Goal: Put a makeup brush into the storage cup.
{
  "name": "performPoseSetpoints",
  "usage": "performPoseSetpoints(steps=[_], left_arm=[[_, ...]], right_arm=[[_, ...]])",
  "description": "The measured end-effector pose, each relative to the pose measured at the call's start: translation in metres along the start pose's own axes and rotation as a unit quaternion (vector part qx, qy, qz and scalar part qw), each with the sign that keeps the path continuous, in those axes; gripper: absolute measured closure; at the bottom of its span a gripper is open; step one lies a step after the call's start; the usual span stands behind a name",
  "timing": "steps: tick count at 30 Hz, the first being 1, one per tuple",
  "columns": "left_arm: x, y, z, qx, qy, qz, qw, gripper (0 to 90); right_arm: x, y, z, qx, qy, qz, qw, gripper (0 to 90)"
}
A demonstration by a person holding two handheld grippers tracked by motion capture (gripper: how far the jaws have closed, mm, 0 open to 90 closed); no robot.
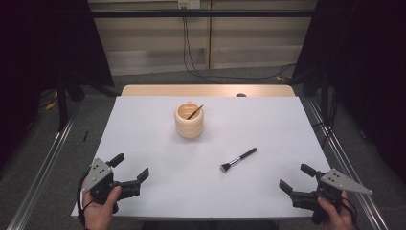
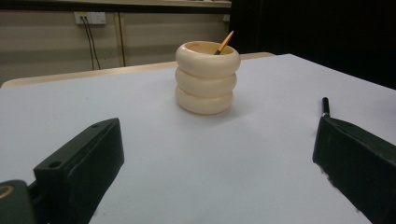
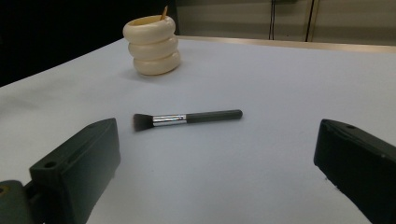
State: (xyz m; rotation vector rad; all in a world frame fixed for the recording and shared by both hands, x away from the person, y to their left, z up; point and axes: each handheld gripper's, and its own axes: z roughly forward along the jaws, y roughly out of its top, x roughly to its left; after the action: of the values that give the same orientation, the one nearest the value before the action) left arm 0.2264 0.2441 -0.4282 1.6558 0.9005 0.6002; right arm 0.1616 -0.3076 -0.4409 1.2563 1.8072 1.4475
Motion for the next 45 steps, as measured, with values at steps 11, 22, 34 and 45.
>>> performPoseSetpoints(steps=[11,22,34,45], left_arm=[[0.000,-0.003,0.001,-0.008,-0.018,-0.019,0.9996,2.0],[0.001,-0.002,0.002,-0.009,-0.028,-0.033,0.9990,2.0],[0.001,-0.002,0.000,-0.007,-0.020,-0.036,0.9991,2.4],[-0.003,-0.003,-0.002,-0.017,-0.007,-0.033,0.9993,2.4]], right_arm=[[0.000,0.001,0.000,-0.004,-0.001,-0.002,1.0000,0.0],[-0.003,0.003,0.002,-0.016,0.003,-0.013,0.9998,0.0],[-0.001,0.033,0.035,-0.013,0.053,-0.057,0.9969,0.0],[-0.003,0.059,0.064,-0.008,0.093,-0.072,0.9930,2.0]])
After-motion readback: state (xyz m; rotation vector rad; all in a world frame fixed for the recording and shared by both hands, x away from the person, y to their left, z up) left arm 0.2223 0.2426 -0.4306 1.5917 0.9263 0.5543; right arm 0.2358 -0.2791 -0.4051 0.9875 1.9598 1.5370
